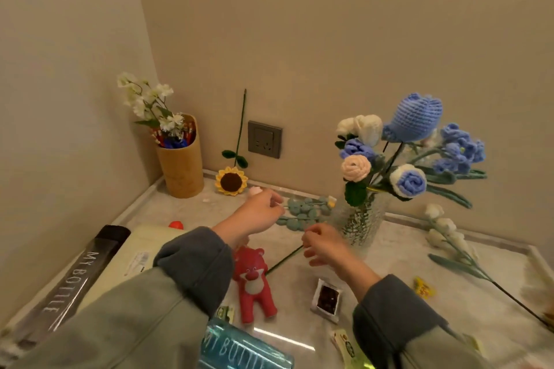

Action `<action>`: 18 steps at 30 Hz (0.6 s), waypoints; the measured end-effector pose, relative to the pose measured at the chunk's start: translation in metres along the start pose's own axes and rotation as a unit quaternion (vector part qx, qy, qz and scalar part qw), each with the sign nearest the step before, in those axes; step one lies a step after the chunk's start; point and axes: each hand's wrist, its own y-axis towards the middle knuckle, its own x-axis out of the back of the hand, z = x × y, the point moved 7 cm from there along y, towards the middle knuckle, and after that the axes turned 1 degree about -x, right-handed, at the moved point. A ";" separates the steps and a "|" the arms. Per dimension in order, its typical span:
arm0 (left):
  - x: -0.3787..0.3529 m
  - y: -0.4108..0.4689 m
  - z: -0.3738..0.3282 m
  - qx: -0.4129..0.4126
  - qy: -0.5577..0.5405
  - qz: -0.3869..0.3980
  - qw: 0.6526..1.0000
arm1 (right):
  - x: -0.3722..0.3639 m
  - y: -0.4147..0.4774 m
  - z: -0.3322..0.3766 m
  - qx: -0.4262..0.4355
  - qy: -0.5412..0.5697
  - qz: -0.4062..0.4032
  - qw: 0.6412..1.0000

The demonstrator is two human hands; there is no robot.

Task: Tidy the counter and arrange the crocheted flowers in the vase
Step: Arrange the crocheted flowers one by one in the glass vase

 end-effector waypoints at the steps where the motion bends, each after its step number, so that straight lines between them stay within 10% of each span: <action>1: -0.002 0.009 0.005 0.001 0.019 0.021 1.000 | -0.005 0.005 -0.004 -0.012 -0.015 -0.002 1.000; 8: -0.028 0.066 0.039 -0.009 0.173 0.148 0.974 | -0.033 0.040 -0.019 -0.053 -0.179 -0.022 0.982; 18: -0.064 0.117 0.050 -0.154 0.303 0.112 0.934 | -0.042 0.070 -0.024 -0.116 -0.179 -0.109 0.971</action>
